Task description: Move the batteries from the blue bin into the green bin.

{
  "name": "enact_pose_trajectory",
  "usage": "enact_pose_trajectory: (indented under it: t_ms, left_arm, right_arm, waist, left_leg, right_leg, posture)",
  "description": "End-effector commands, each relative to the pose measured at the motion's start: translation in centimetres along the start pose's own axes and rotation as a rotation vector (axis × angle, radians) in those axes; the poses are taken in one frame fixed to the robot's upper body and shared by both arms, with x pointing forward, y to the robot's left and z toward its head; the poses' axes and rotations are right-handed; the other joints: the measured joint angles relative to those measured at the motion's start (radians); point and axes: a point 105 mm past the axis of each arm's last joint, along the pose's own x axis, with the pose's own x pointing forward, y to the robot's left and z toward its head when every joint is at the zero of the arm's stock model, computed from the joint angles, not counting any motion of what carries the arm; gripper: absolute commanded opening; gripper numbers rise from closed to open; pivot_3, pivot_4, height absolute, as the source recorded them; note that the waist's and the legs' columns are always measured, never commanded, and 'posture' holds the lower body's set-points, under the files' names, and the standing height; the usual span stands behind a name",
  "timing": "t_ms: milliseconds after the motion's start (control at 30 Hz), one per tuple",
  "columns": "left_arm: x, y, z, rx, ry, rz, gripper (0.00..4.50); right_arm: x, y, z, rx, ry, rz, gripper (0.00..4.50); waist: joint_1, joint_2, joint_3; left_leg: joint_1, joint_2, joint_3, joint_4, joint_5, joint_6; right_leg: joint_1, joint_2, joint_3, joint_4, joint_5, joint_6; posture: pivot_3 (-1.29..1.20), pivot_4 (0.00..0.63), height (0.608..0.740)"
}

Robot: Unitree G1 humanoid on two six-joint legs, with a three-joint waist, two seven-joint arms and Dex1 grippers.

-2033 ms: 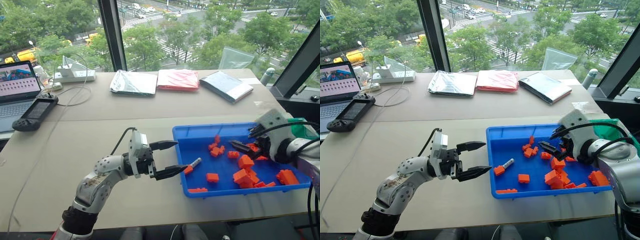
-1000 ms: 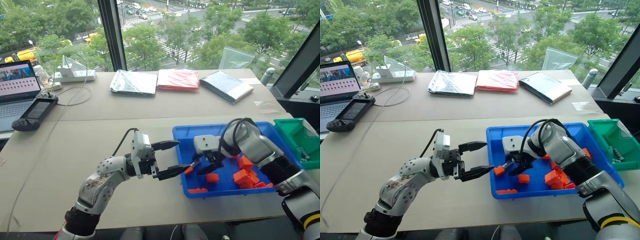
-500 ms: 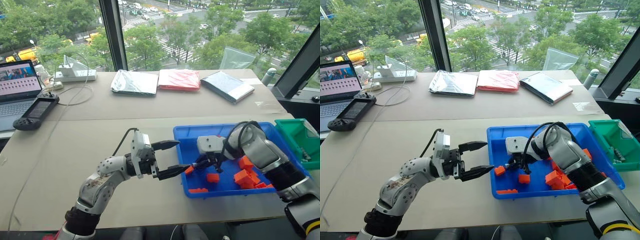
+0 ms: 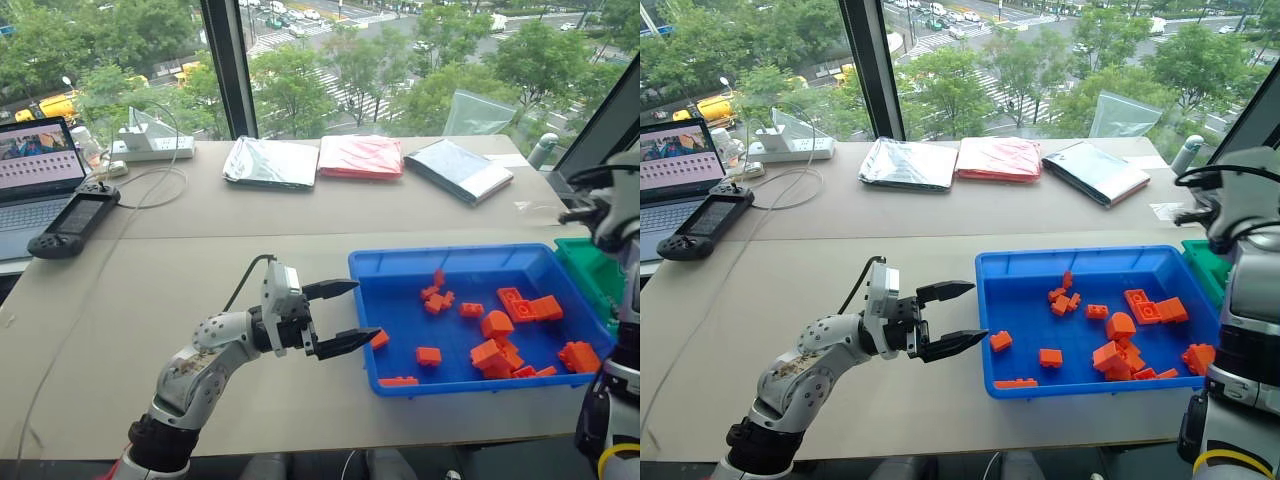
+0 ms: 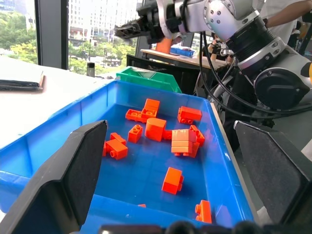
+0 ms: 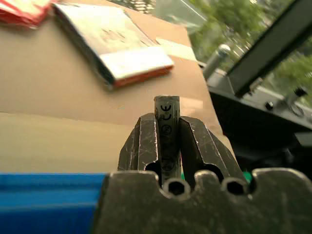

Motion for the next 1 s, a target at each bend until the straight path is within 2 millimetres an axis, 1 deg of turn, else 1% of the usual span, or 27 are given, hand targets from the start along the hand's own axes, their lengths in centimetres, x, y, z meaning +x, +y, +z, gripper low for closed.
enact_pose_trajectory:
  t_ms: [33, 133, 267, 333, 367, 467, 533, 600, 700, 767, 833, 900, 933, 1000]
  left_arm:
    - [0.1, -0.5, 0.9, 0.026, -0.03, -0.02, 4.5]
    - [0.1, -0.3, 0.7, 0.021, -0.03, -0.02, 4.5]
    - [-0.1, -0.3, 0.5, 0.02, -0.028, -0.021, 4.5]
    - [-0.1, -0.3, 0.4, 0.021, -0.027, -0.022, 4.5]
    - [-0.1, -0.3, 0.4, 0.02, -0.028, -0.023, 4.5]
    - [-0.1, -0.3, 0.3, 0.018, -0.027, -0.023, 4.5]
    - [-0.1, -0.3, 0.2, 0.018, -0.025, -0.022, 4.5]
    - [-0.2, -0.3, 0.2, 0.018, -0.024, -0.022, 4.5]
    - [-0.2, -0.3, 0.0, 0.014, -0.02, -0.022, 4.5]
    - [-0.3, -0.2, -0.1, 0.013, -0.019, -0.022, 4.5]
    - [-0.3, -0.2, -0.2, 0.014, -0.017, -0.02, 4.5]
    - [-0.3, -0.1, -0.2, 0.014, -0.016, -0.019, 4.5]
    - [-0.4, -0.1, -0.2, 0.014, -0.016, -0.019, 4.5]
    - [-0.4, -0.1, -0.2, 0.014, -0.017, -0.019, 4.5]
  right_arm:
    - [-1.0, -2.9, 0.0, 0.045, -0.02, -0.151, 0.24]
    - [-0.9, -3.2, -0.5, 0.042, -0.012, -0.176, 0.24]
    - [-0.9, -3.9, -0.4, 0.039, -0.017, -0.224, 0.24]
    - [-0.9, -4.1, -0.2, 0.046, -0.028, -0.23, 1.25]
    - [-1.0, -4.0, -0.1, 0.045, -0.031, -0.219, 1.41]
    - [-1.2, -3.9, 0.4, 0.052, -0.051, -0.21, 2.53]
    - [-1.4, -3.8, 1.0, 0.076, -0.078, -0.192, 3.12]
    - [-1.6, -3.8, 1.5, 0.073, -0.098, -0.192, 3.12]
    - [-2.2, -3.0, 3.1, 0.084, -0.184, -0.129, 3.12]
    - [-2.7, -1.4, 4.4, 0.077, -0.26, -0.012, 3.12]
    - [-4.0, 1.6, 5.7, 0.057, -0.35, 0.187, 3.12]
    - [-7.3, 5.8, 6.5, 0.01, -0.483, 0.479, 3.12]
    - [-9.1, 7.4, 6.4, -0.002, -0.535, 0.603, 3.12]
    - [-12.0, 9.3, 5.6, 0.009, -0.591, 0.795, 3.12]
  waist:
    - [-0.005, 0.001, 0.0]
    - [-0.018, 0.001, 0.0]
    - [-0.021, 0.001, 0.0]
    - [-0.02, 0.001, 0.0]
    - [-0.02, 0.001, 0.0]
    - [-0.018, 0.001, 0.0]
    - [-0.017, 0.001, 0.0]
    - [-0.017, 0.001, 0.0]
    - [-0.016, 0.001, 0.0]
    - [-0.017, 0.001, -0.001]
    - [-0.018, 0.001, 0.0]
    - [-0.017, 0.001, -0.001]
    - [-0.017, 0.001, -0.001]
    - [-0.014, 0.001, 0.0]
  left_leg:
    - [0.0, 0.0, 0.001, 0.0, 0.0, 0.0]
    - [0.001, 0.0, 0.002, 0.0, 0.0, 0.0]
    - [0.004, 0.001, 0.003, 0.0, 0.001, 0.0]
    - [0.004, 0.001, 0.003, 0.0, 0.001, 0.0]
    - [0.004, 0.001, 0.003, 0.0, 0.001, 0.0]
    - [0.003, 0.001, 0.003, 0.0, 0.001, 0.0]
    - [0.003, 0.001, 0.003, 0.0, 0.001, 0.0]
    - [0.003, 0.001, 0.003, 0.0, 0.001, 0.0]
    - [0.003, 0.001, 0.003, 0.0, 0.001, 0.0]
    - [0.003, 0.001, 0.003, 0.0, 0.001, 0.0]
    - [0.003, 0.001, 0.003, 0.0, 0.001, 0.0]
    - [0.003, 0.002, 0.002, 0.0, 0.001, 0.0]
    - [0.003, 0.002, 0.002, 0.0, 0.001, 0.0]
    - [0.003, 0.003, 0.0, 0.0, 0.001, 0.001]
  right_leg:
    - [0.0, 0.0, 0.001, 0.0, 0.0, 0.0]
    - [0.0, 0.0, 0.003, -0.001, 0.0, 0.0]
    - [0.002, 0.002, 0.003, 0.0, 0.0, 0.0]
    - [0.002, 0.002, 0.003, 0.0, 0.0, 0.0]
    - [0.002, 0.002, 0.003, 0.0, 0.0, 0.0]
    - [0.002, 0.002, 0.003, -0.001, 0.0, 0.0]
    - [0.002, 0.002, 0.003, -0.001, 0.0, 0.0]
    - [0.002, 0.002, 0.003, -0.001, 0.0, 0.0]
    - [0.002, 0.002, 0.003, -0.001, 0.0, 0.0]
    - [0.002, 0.002, 0.003, -0.001, 0.0, 0.0]
    - [0.002, 0.002, 0.003, -0.001, 0.0, 0.0]
    - [0.002, 0.002, 0.003, -0.001, 0.0, 0.0]
    - [0.002, 0.003, 0.002, -0.001, 0.0, 0.0]
    - [0.002, 0.003, 0.002, -0.001, 0.0, 0.0]
  posture:
    - [0.0, 0.15, 0.74]
    - [0.0, 0.15, 0.74]
    - [0.0, 0.15, 0.74]
    - [0.0, 0.15, 0.74]
    - [0.0, 0.15, 0.74]
    - [0.0, 0.15, 0.74]
    - [0.0, 0.15, 0.74]
    - [0.0, 0.15, 0.74]
    - [0.0, 0.15, 0.74]
    - [0.0, 0.15, 0.74]
    - [0.0, 0.15, 0.74]
    - [0.0, 0.15, 0.74]
    - [0.0, 0.15, 0.74]
    - [0.0, 0.15, 0.74]
